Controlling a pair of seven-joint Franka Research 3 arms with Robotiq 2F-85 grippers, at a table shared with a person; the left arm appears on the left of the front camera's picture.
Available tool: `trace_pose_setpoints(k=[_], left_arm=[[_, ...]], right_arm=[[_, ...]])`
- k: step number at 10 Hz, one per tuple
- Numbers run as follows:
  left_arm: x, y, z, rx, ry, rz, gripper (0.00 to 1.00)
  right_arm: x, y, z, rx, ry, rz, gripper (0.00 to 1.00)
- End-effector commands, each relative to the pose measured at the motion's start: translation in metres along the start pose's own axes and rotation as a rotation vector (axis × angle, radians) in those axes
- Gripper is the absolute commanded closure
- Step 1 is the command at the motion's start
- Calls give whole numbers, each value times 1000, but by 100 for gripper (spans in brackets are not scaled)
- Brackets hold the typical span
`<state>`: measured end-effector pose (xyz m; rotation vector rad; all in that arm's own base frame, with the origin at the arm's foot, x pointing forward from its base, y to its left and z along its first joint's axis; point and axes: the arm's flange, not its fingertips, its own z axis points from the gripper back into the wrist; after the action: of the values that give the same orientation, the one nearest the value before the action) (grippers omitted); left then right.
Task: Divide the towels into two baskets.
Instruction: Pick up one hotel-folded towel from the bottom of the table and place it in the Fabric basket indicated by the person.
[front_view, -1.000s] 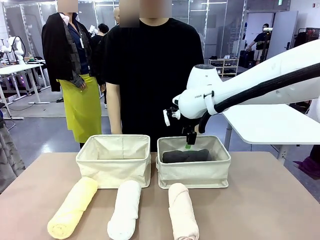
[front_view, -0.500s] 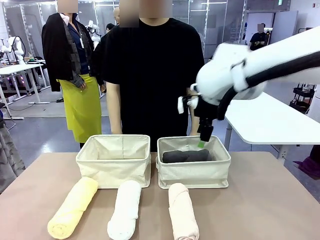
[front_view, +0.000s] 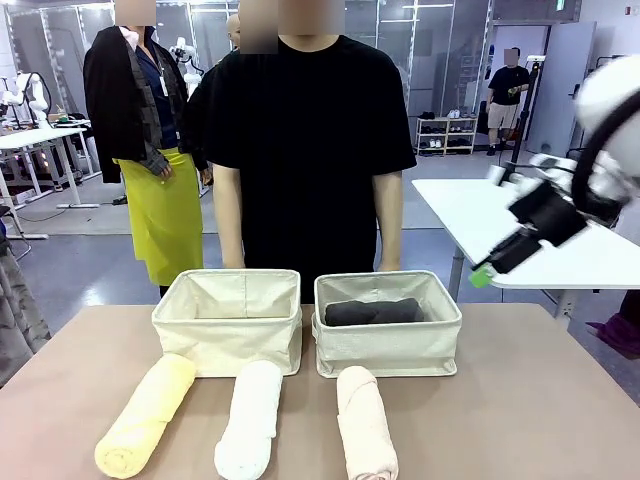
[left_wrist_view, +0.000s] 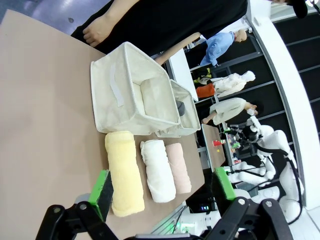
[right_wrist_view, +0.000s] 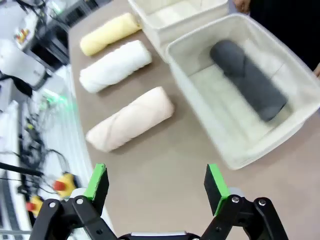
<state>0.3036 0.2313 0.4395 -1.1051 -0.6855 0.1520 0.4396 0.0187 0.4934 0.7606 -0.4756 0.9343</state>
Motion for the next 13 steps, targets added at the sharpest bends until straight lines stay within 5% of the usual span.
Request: trace_pose_setpoints(k=[1,4,7,13], left_arm=[[2,-1,3,-24,-12,-3,0],[2,-1,3,-24,-12,-3,0],[2,-1,3,-24,-12,-3,0],[2,-1,3,-24,-12,-3,0]], right_arm=[[-68,-23,33,143,-171,-194,4],[-182,-42,102,242,-335,-475,4],[-266,-21,125,280,-503,-577,4],[-283,-21,130,258,-480,-604,4]])
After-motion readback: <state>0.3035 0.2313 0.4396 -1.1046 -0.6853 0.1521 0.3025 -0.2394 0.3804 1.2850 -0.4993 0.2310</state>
